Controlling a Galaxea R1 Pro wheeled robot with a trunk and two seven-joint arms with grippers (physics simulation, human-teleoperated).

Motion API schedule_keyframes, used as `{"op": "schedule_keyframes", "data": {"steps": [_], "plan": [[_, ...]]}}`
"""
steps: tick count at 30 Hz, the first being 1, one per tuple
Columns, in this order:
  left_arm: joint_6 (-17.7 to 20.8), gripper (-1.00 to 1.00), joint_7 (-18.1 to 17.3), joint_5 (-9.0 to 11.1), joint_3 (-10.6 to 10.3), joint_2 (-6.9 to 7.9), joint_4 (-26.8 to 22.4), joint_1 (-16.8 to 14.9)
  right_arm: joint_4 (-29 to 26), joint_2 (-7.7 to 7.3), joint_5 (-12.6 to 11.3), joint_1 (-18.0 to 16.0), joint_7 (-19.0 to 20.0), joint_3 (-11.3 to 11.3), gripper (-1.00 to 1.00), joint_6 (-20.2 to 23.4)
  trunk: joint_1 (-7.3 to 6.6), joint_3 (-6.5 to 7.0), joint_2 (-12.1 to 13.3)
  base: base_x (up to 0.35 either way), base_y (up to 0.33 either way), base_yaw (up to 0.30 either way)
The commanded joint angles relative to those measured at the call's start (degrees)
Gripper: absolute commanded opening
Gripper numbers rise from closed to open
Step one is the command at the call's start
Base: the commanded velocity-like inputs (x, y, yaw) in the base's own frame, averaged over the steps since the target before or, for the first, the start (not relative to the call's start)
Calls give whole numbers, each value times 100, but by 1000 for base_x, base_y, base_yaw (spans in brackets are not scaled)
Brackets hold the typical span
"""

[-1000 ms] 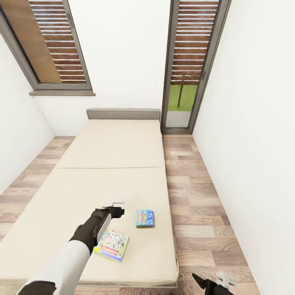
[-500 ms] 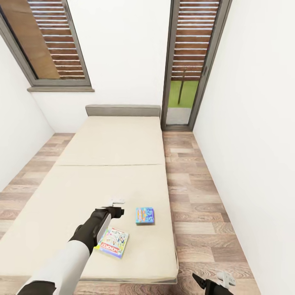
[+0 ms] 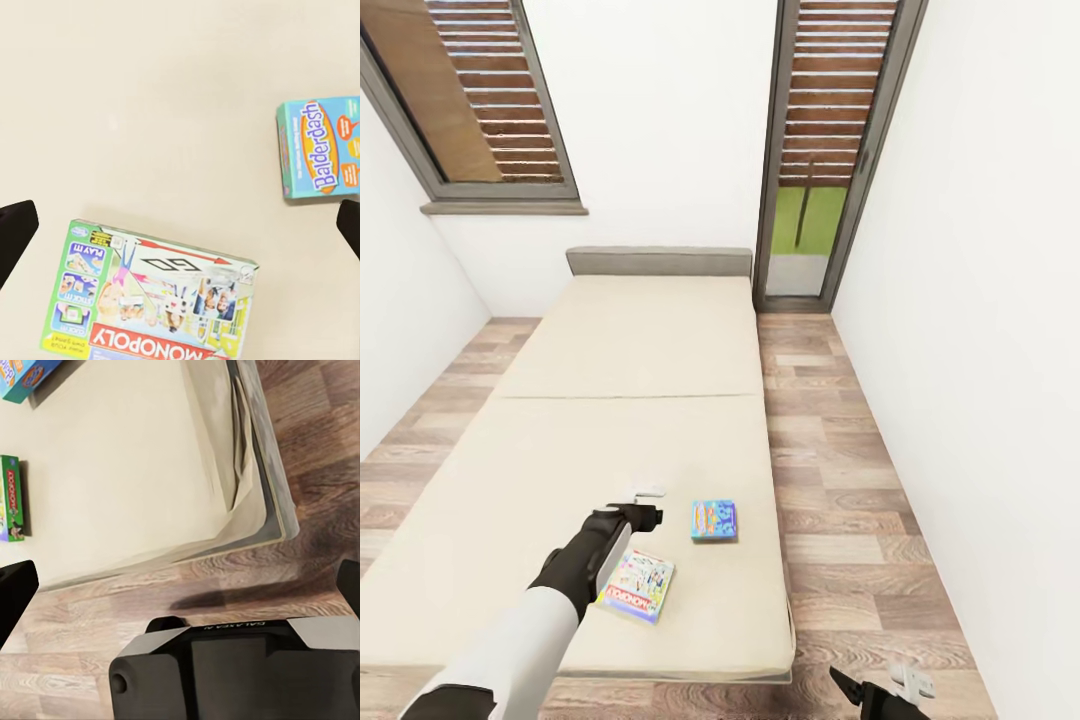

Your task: Put all the toys in the child's room - the three board games (two on the bed and one on the table), the two jigsaw puzzles on the table, and the tennis ball on the table - inside the toy box on the table in the child's room.

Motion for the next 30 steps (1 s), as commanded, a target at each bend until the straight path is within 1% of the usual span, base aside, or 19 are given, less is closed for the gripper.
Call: {"op": "schedule_keyframes", "data": {"steps": [1, 9, 20, 30], "plan": [[32, 100, 23, -15, -28, 4, -9, -2, -3, 1, -51, -3, 19, -12, 100, 54, 3, -19, -10, 0, 0, 0], [36, 100, 19, -29, -74, -11, -9, -2, -3, 2, -54, -5, 18, -12, 100, 54, 3, -94, -10, 0, 0, 0], [36, 100, 23, -31, -72, -34, -9, -2, -4, -4, -55, -5, 26, -12, 100, 54, 3, -197, -10, 0, 0, 0], [36, 100, 27, -31, -70, -24, -9, -2, -4, -1, -55, -4, 27, -12, 100, 54, 3, -291, -10, 4, 0, 0]]}}
